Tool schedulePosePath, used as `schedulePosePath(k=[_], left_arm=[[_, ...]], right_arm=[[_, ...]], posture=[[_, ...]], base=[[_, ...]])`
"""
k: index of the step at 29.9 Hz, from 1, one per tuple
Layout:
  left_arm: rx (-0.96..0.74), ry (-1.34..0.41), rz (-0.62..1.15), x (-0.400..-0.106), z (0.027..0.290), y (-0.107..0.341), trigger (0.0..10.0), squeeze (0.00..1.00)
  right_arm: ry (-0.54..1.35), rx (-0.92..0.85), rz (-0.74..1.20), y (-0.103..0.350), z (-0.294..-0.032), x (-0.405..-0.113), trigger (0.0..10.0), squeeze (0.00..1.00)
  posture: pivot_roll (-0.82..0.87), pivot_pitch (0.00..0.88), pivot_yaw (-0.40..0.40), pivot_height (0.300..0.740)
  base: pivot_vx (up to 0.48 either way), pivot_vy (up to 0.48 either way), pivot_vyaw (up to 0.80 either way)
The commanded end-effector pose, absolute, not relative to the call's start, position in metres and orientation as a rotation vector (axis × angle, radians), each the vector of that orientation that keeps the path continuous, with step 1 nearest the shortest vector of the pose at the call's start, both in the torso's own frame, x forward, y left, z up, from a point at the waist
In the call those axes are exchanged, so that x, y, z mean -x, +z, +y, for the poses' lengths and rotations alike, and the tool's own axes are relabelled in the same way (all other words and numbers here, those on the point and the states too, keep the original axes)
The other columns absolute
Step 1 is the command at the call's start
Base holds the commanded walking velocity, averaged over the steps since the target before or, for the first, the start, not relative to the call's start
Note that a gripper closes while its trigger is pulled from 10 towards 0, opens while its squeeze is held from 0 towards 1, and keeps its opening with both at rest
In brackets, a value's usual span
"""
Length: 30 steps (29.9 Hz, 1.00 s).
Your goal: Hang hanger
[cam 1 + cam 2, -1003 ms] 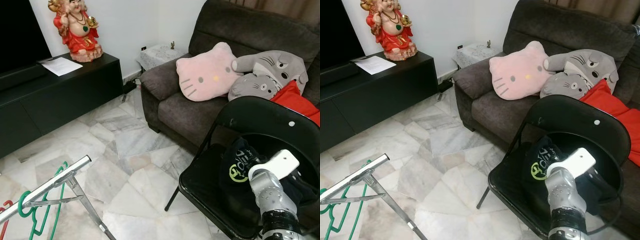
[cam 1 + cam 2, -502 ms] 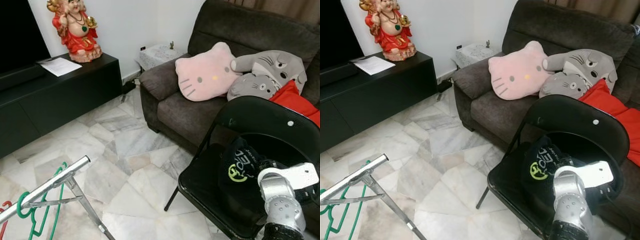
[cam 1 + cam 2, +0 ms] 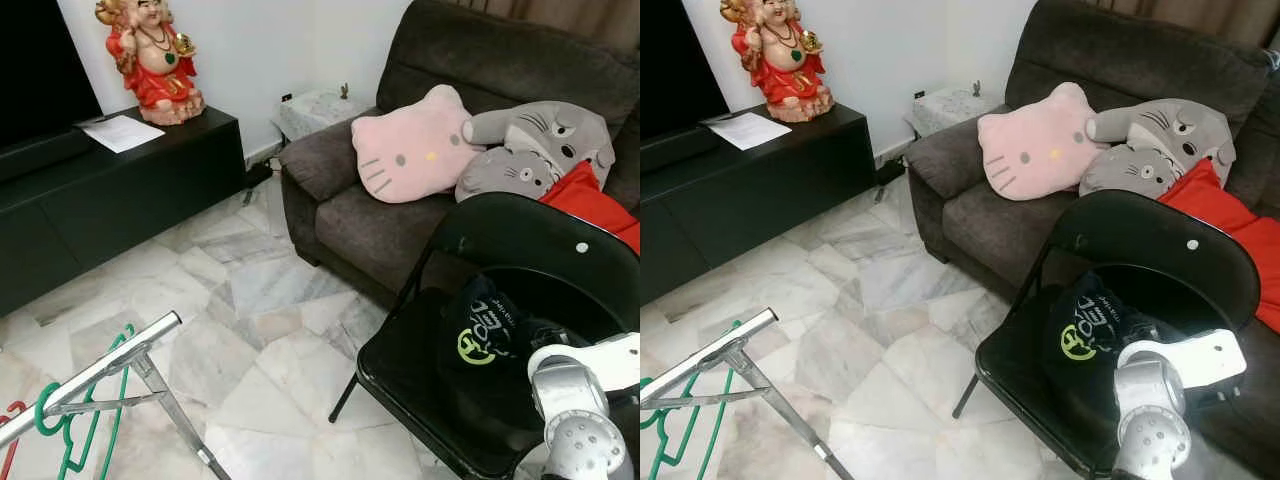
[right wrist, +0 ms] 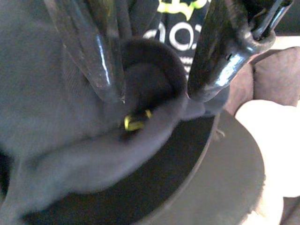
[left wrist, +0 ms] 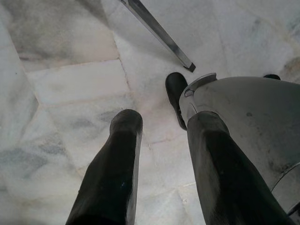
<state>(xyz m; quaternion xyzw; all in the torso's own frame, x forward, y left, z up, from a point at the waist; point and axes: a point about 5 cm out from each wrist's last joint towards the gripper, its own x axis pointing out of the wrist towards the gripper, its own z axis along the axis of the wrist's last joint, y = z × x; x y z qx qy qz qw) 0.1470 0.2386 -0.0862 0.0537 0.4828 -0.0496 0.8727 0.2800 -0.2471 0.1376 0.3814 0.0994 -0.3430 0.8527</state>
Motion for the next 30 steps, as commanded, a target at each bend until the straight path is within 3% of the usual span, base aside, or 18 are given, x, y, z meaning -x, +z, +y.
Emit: schedulePosePath(k=[1,8,13,14,19,30], left_arm=[[-0.12,-0.106,1.049,-0.139,0.239,-0.09,10.0,0.0],[-0.12,-0.109,1.047,-0.14,0.239,-0.089,10.0,0.0],[-0.12,-0.109,1.047,-0.14,0.239,-0.089,10.0,0.0],[-0.121,-0.109,1.047,-0.141,0.239,-0.089,10.0,0.0],[-0.122,-0.112,1.047,-0.141,0.239,-0.089,10.0,0.0],[-0.12,-0.112,1.045,-0.142,0.239,-0.088,10.0,0.0]], right_arm=[[-0.717,-0.708,0.166,0.148,-0.249,-0.275,10.0,0.0],[-0.699,-0.496,0.123,0.151,-0.262,-0.265,10.0,0.0],[-0.715,-0.245,0.12,0.152,-0.278,-0.253,10.0,0.0],[-0.71,0.014,0.121,0.154,-0.295,-0.243,10.0,0.0],[-0.662,0.331,0.214,0.139,-0.303,-0.234,10.0,0.0],[-0.603,0.667,0.314,0.112,-0.312,-0.228,10.0,0.0]], posture=[[-0.03,0.042,-0.013,0.74],[-0.04,0.044,-0.013,0.74],[-0.04,0.047,-0.013,0.74],[-0.05,0.05,-0.011,0.74],[-0.06,0.05,-0.009,0.74],[-0.05,0.049,-0.007,0.74]], base=[[0.0,0.0,0.0],[0.0,0.0,0.0],[0.0,0.0,0.0],[0.0,0.0,0.0],[0.0,0.0,0.0],[0.0,0.0,0.0]])
